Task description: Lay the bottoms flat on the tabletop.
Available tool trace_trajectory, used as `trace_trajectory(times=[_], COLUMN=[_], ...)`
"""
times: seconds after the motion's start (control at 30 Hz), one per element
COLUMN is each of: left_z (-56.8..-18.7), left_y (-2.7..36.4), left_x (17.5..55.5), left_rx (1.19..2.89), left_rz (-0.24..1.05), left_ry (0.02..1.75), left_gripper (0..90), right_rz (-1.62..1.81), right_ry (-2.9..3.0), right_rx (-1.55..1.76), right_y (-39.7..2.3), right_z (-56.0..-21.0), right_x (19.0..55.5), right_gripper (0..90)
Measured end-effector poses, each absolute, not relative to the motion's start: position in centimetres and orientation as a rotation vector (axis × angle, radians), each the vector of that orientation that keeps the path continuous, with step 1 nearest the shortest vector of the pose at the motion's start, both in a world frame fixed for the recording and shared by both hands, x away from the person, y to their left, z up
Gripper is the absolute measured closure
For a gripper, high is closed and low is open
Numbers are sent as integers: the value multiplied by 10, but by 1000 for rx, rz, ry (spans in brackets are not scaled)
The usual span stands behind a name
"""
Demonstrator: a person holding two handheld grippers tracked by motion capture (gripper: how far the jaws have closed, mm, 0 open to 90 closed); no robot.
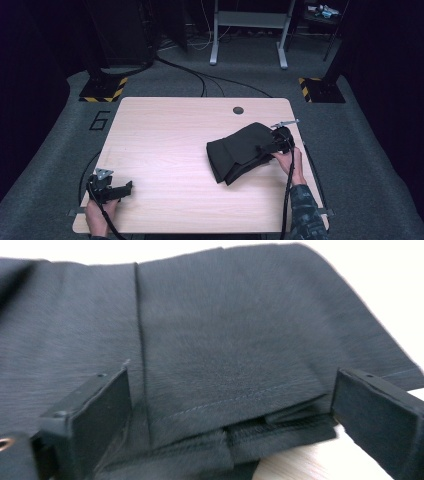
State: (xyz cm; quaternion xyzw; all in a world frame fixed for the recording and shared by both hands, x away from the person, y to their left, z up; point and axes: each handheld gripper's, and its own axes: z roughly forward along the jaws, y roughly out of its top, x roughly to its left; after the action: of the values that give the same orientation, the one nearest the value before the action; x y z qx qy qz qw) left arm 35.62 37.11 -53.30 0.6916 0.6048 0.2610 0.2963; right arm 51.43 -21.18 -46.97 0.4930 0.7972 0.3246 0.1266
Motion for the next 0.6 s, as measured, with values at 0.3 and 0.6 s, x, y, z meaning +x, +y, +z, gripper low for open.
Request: trace_trajectory(times=[0.3, 0.6], left_z=[-533, -533], left_y=[371, 371], left_x=[356, 356], left_rx=[1841, 1842], left_rz=[695, 695], left_ry=[1608, 1608], left_gripper=[5, 5], right_rz=[1006, 1011], right_ry=[2353, 2336], right_rx=[1505, 1515], right_y=[-207, -200], right_z=[-496, -498], right_x=[510, 496], right_gripper=[112, 128])
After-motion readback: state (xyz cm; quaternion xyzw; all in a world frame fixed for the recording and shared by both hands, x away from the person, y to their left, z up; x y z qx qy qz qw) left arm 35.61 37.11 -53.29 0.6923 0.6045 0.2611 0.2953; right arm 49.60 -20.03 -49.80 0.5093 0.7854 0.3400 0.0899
